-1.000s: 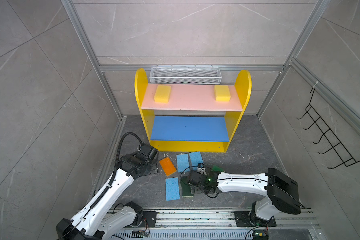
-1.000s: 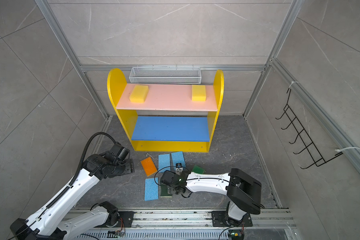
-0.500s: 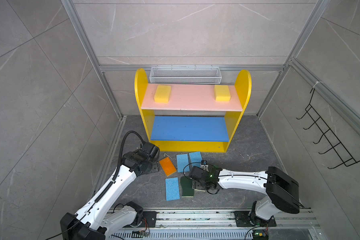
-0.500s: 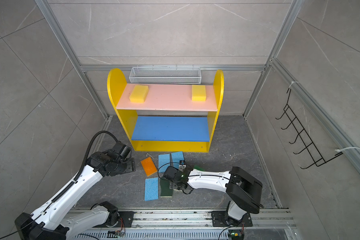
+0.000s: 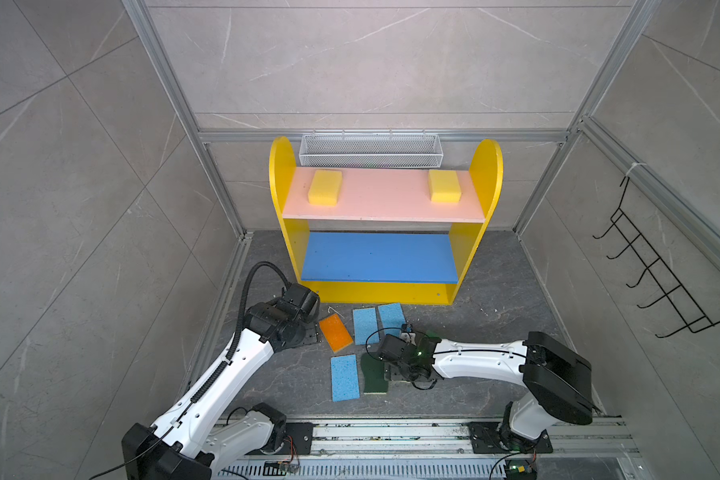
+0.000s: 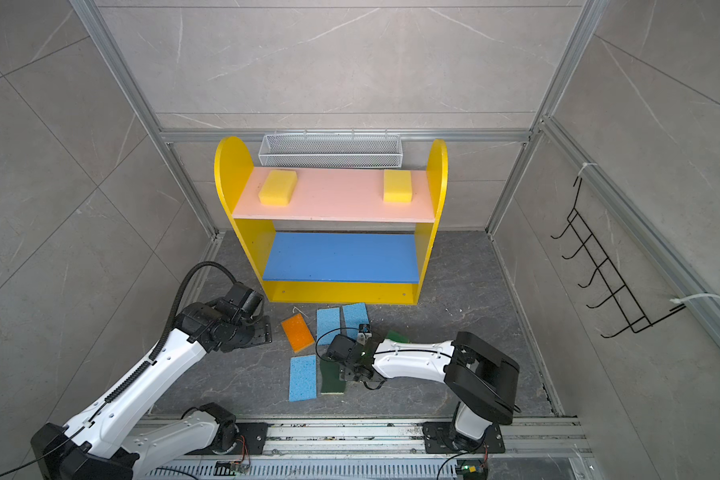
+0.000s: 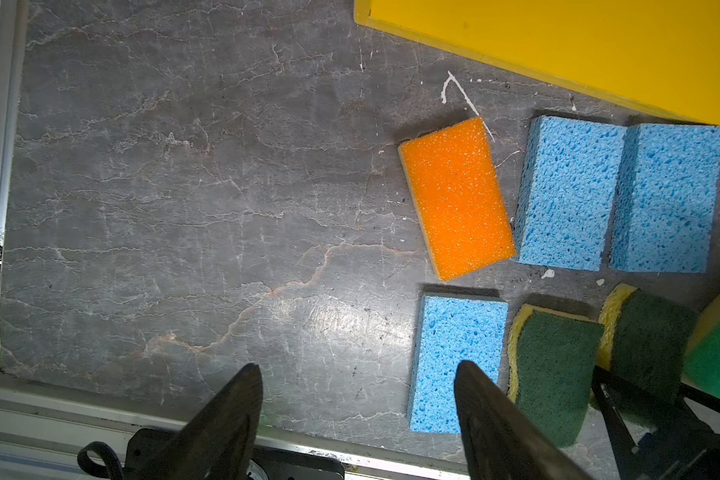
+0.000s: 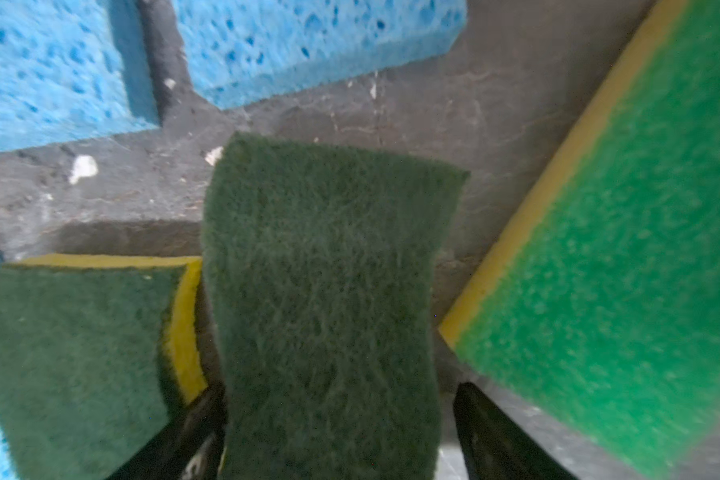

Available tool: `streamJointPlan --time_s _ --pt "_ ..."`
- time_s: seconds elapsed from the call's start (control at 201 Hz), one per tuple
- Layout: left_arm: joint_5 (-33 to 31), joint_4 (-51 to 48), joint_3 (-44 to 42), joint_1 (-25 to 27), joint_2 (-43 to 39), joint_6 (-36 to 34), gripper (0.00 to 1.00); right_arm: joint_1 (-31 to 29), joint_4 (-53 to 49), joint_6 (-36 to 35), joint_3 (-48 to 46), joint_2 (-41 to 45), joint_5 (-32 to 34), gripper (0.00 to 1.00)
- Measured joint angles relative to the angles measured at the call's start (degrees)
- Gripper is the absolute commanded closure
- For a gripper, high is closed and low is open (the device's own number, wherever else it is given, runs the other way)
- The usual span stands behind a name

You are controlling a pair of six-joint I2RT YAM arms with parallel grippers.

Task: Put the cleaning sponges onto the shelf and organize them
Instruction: 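Lower the right gripper onto the dark-green scouring sponge and close it, then lift the dark-green scouring sponge with the right gripper up to the pink shelf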

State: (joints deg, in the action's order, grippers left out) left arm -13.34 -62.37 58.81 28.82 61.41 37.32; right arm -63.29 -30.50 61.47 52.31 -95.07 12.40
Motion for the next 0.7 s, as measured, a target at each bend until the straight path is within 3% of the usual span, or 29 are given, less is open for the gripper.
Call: streamJointPlan --time_s 0.334,0.567,0.702 --pt "0.02 -0.02 0.0 -0.26 -0.09 0.0 0.24 0.0 -0.33 0.33 0.07 -0.39 0.22 0.2" --pt "0.02 -0.02 0.0 -0.26 -0.11 0.0 0.24 0.0 -1.07 0.28 0.09 -0.46 0.52 0.33" --pt "0.0 -0.09 0.07 -0.26 -0.22 0.0 0.24 -0.02 -1.36 -0.15 0.09 -0.46 0.72 0.35"
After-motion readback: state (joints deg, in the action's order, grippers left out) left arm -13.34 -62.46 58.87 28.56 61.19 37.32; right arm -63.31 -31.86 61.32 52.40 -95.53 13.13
